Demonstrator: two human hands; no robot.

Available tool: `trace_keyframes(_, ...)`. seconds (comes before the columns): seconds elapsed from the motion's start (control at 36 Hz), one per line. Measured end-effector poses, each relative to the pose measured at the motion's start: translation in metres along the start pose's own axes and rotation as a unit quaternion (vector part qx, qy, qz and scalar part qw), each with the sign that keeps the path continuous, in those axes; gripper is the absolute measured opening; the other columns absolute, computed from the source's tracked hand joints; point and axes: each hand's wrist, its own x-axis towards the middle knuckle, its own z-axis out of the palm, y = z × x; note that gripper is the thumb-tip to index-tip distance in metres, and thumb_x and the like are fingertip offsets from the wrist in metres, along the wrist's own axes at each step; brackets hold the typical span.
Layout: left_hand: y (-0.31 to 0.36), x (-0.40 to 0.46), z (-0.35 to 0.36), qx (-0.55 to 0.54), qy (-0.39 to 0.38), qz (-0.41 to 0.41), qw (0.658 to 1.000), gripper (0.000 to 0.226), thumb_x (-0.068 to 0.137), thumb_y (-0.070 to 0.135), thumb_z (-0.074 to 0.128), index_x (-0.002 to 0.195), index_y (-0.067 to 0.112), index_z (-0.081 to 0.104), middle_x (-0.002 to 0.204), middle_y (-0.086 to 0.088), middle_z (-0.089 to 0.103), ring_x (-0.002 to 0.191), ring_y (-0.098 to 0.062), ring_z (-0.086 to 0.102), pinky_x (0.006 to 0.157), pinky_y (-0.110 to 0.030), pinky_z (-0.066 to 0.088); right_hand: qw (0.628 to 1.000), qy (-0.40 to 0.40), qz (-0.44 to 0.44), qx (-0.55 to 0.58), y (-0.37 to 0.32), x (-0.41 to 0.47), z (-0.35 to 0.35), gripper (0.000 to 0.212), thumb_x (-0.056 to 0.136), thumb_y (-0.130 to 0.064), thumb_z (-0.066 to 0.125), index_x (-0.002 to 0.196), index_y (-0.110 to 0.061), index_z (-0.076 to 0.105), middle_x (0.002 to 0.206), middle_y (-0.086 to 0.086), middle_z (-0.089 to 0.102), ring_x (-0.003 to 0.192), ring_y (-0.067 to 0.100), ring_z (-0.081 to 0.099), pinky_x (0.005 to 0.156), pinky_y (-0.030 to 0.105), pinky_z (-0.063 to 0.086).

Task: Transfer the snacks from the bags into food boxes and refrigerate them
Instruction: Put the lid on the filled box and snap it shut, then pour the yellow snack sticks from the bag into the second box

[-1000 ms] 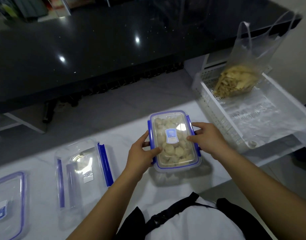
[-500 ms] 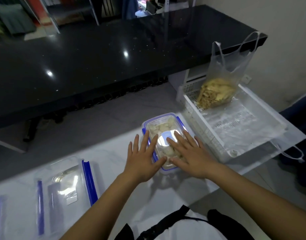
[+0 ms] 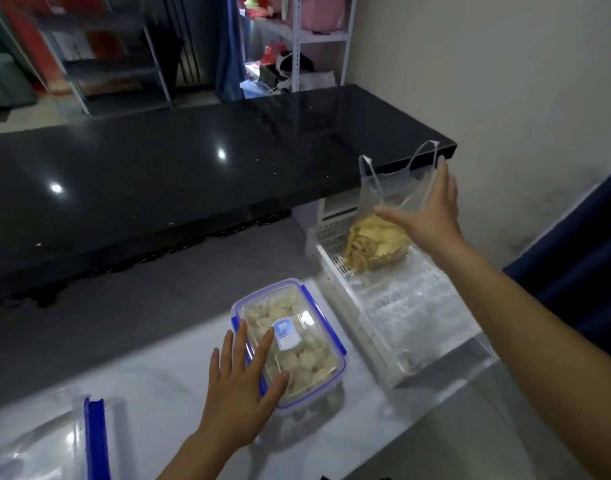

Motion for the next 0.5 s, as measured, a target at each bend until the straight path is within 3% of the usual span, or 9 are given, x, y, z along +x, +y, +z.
trace_keyframes(0.11, 0.006, 0.001, 0.000, -0.018, -0.004, -0.013, 1.000, 0.086, 0.076, 0.086, 0.001, 0.149, 0.049, -0.021, 0.156, 0.014, -0.039, 0.154, -0.020, -0.017, 0.124, -0.042, -0.005, 0.999, -0.017, 0.032, 0.032, 0.002, 0.047, -0.006, 0.140, 0.054, -0.063, 0.089, 0.155, -0.045, -0.005, 0.168, 0.005, -0.003, 0.154, 0.031, 0.003, 0.120, 0.060, 0.018)
trace_keyframes(0.22, 0.006, 0.001, 0.000, -0.011, -0.018, -0.027, 0.999, 0.083, 0.074, 0.087, 0.001, 0.147, 0.055, -0.021, 0.155, 0.017, -0.040, 0.154, -0.020, -0.013, 0.124, -0.048, -0.003, 0.981, -0.032, 0.045, 0.188, -0.003, 0.074, -0.002, 0.141, 0.051, -0.057, 0.092, 0.157, -0.041, 0.002, 0.155, 0.011, 0.036, 0.137, 0.024, 0.043, 0.108, 0.041, 0.040)
trace_keyframes(0.31, 0.007, 0.001, 0.001, -0.003, -0.029, -0.041, 0.999, 0.081, 0.073, 0.088, -0.001, 0.144, 0.057, -0.025, 0.151, 0.019, -0.045, 0.154, -0.019, -0.016, 0.122, -0.049, -0.007, 0.983, -0.042, 0.040, 0.172, -0.007, 0.081, 0.009, 0.134, 0.050, -0.061, 0.091, 0.154, -0.045, 0.009, 0.127, 0.007, 0.058, 0.115, 0.017, 0.058, 0.104, 0.043, 0.045)
trace_keyframes(0.39, 0.007, 0.002, 0.002, -0.007, -0.029, -0.044, 0.999, 0.083, 0.074, 0.088, 0.000, 0.145, 0.055, -0.024, 0.154, 0.019, -0.041, 0.154, -0.016, -0.014, 0.123, -0.048, -0.006, 0.987, -0.056, 0.011, 0.150, -0.005, 0.078, 0.023, 0.115, 0.062, -0.047, 0.090, 0.152, -0.044, 0.018, 0.103, 0.000, 0.063, 0.101, 0.014, 0.062, 0.089, 0.036, 0.050)
trace_keyframes(0.5, 0.004, 0.003, 0.002, -0.014, -0.027, -0.038, 0.999, 0.079, 0.077, 0.088, 0.005, 0.145, 0.059, -0.022, 0.150, 0.024, -0.044, 0.154, -0.014, -0.015, 0.123, -0.045, -0.006, 0.986, -0.023, -0.005, 0.162, -0.012, 0.079, 0.033, 0.068, 0.085, -0.011, 0.072, 0.143, -0.032, 0.044, 0.083, -0.004, 0.063, 0.081, 0.011, 0.064, 0.068, 0.023, 0.052)
